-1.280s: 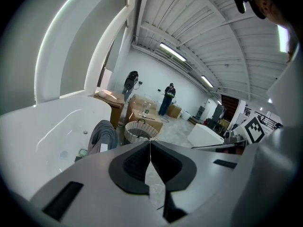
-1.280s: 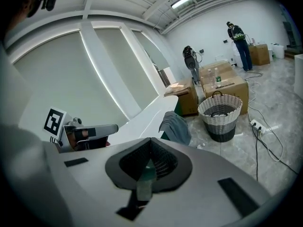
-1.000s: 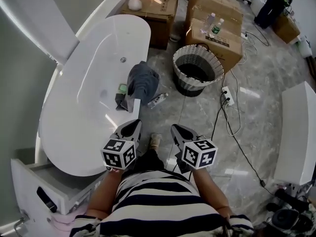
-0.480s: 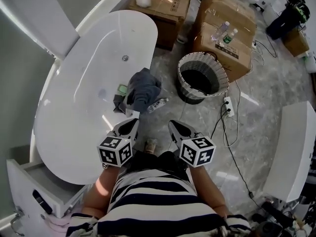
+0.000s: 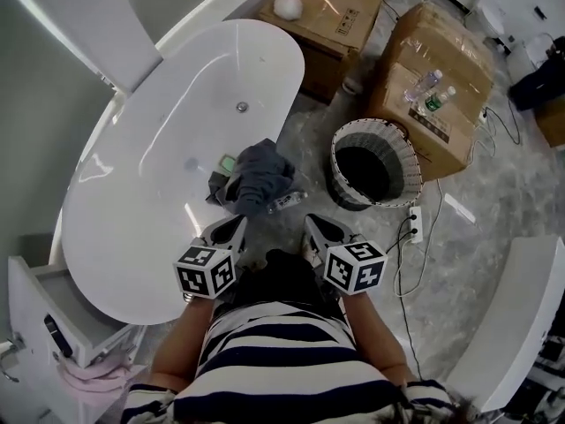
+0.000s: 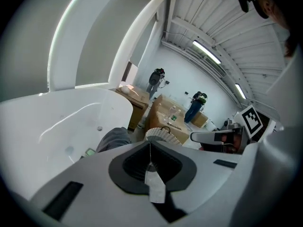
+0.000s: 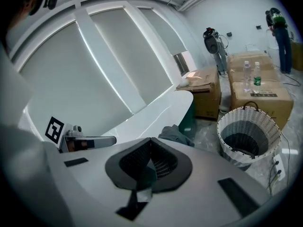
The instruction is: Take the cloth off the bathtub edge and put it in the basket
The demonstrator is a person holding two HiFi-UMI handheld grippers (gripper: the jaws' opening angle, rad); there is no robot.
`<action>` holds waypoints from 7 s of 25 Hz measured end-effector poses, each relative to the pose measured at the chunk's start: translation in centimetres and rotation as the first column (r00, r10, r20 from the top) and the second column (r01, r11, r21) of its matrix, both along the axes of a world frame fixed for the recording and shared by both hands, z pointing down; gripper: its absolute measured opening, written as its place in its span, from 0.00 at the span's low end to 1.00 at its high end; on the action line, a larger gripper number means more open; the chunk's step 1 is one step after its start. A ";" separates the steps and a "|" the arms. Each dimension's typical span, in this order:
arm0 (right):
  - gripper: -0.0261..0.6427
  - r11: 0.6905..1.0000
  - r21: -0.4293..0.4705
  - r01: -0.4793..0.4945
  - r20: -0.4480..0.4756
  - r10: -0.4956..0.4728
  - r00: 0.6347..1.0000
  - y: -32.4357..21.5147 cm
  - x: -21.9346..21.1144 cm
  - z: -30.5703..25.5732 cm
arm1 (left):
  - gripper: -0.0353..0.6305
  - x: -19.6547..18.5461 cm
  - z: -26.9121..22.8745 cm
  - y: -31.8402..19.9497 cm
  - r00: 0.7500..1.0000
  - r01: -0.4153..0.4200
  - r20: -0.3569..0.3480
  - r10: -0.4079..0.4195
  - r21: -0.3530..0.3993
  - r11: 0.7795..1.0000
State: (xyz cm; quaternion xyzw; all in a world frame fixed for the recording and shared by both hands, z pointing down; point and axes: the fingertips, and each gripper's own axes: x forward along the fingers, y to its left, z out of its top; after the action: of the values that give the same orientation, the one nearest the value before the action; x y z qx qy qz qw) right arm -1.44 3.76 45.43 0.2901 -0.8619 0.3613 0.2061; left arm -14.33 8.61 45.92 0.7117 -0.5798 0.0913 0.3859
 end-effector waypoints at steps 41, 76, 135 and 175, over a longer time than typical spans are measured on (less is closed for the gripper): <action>0.08 0.722 0.062 0.689 -0.158 -0.674 0.721 -8.6 -12.7 10.9 | 0.09 -4.7 14.1 -3.8 0.862 0.506 0.121 -0.492 -0.188 0.842; 0.55 0.661 -0.255 0.706 -0.468 -0.723 0.508 -15.4 -19.6 23.0 | 0.24 -8.2 19.6 -2.2 0.851 0.513 0.077 -0.519 -0.328 0.793; 0.16 0.594 -0.195 0.781 -0.277 -0.797 0.537 -8.5 -15.2 10.8 | 0.58 -2.0 18.4 -8.7 0.999 -0.041 0.000 0.042 -0.185 0.982; 0.16 0.816 0.072 0.574 -0.017 -0.574 0.818 -12.1 -8.6 -3.2 | 0.16 -0.7 2.7 -13.4 0.985 0.094 0.141 -0.100 0.048 0.994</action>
State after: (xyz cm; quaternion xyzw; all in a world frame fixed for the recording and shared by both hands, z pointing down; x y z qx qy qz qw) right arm -10.08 -8.35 42.22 0.0235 -0.9225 0.2511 0.2922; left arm -15.05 -4.82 48.58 0.6820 -0.6417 0.1115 0.3326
